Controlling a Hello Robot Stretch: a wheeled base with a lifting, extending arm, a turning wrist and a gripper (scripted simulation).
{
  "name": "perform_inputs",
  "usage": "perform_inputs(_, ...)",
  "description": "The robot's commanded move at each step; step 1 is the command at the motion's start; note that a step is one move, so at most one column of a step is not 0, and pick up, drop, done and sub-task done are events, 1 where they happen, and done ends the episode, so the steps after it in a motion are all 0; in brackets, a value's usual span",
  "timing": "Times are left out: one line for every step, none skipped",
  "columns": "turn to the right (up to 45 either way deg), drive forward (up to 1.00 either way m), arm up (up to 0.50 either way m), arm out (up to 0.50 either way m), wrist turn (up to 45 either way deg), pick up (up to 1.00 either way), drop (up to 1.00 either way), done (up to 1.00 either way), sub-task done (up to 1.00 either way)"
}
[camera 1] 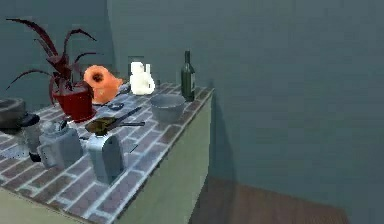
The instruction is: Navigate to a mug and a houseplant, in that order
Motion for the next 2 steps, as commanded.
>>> perform_inputs(-30.0,0.0,0.0,0.0,0.0,0.0,0.0,0.0,0.0)
perform_inputs(0.0,0.0,0.0,0.0,0.0,0.0,0.0,1.0,0.0)
